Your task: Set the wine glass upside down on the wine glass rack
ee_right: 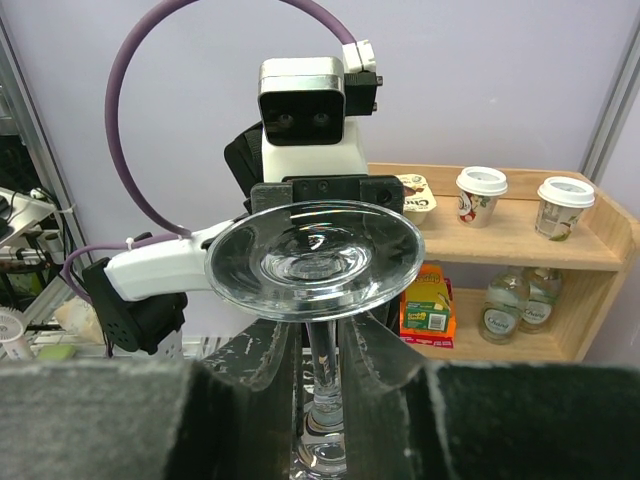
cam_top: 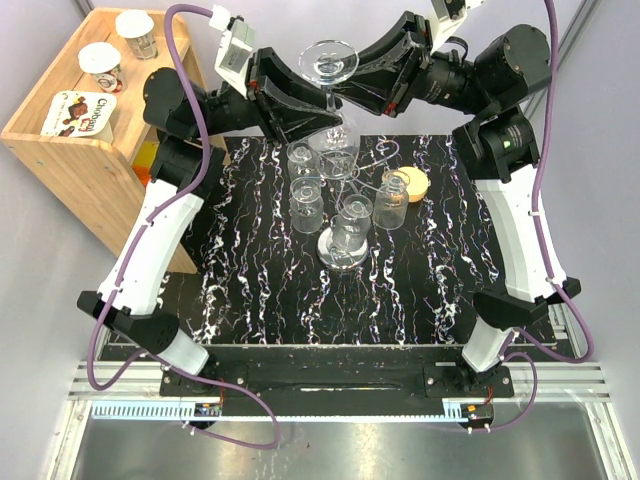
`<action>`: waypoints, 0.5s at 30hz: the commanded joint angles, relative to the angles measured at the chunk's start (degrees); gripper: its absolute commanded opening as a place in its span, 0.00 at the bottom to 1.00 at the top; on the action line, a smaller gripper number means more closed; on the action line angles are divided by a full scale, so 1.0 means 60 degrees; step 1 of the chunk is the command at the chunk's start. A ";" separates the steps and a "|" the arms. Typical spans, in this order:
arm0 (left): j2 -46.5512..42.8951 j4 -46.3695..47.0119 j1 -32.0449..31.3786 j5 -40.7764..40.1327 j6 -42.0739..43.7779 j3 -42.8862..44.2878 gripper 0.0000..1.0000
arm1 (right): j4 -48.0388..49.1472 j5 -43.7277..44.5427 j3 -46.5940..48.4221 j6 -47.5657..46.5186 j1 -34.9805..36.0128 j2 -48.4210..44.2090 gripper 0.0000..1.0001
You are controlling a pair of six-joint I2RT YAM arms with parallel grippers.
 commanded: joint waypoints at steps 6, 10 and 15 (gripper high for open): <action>0.0347 0.1006 0.0059 0.0261 -0.0989 0.0062 0.13 | 0.0759 0.0294 0.0385 -0.0033 -0.0023 -0.0360 0.00; 0.0333 0.0962 0.0044 0.0334 -0.0961 0.0019 0.00 | 0.0744 0.0309 0.0458 -0.0033 -0.0023 -0.0316 0.00; 0.0230 0.0947 0.0059 0.0538 -0.0888 -0.0070 0.00 | 0.0569 0.0411 0.0502 -0.0121 -0.0023 -0.0331 0.00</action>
